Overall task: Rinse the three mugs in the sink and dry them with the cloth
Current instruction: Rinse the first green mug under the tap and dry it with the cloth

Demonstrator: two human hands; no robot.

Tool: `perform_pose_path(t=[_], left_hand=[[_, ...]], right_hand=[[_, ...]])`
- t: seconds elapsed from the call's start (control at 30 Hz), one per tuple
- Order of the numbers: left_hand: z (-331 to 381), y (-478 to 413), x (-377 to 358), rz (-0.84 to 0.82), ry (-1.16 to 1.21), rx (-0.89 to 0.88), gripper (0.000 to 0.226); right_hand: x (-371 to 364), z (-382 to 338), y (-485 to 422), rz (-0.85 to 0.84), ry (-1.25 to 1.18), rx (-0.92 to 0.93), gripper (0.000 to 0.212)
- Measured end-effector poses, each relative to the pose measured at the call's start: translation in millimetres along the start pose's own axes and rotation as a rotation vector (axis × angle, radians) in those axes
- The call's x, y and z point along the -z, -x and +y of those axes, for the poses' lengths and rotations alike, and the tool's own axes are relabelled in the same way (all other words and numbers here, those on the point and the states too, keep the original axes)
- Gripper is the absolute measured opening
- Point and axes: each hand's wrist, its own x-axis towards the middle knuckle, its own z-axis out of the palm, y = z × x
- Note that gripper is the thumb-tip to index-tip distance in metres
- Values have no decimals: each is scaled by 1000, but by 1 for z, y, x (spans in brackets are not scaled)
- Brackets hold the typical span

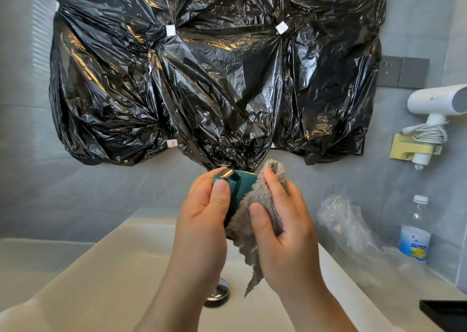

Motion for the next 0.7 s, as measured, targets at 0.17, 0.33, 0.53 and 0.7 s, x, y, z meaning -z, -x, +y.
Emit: perform_pose_path(t=[0.17,0.33,0.53,0.7], left_hand=[[2,1,-1,40,130,98,26],[5,-5,4,143,428,223,49],[-1,-7,-1,420,263,217,33],[-7,5,0,438,-402,-230,31]], right_hand=[[-1,-1,1,5,-22,-28,51],[2,4,-6,35,-415,-243,39],[-3,-8,2,75,-287,-184,42],[-10,-11,8,44,37,41,56]])
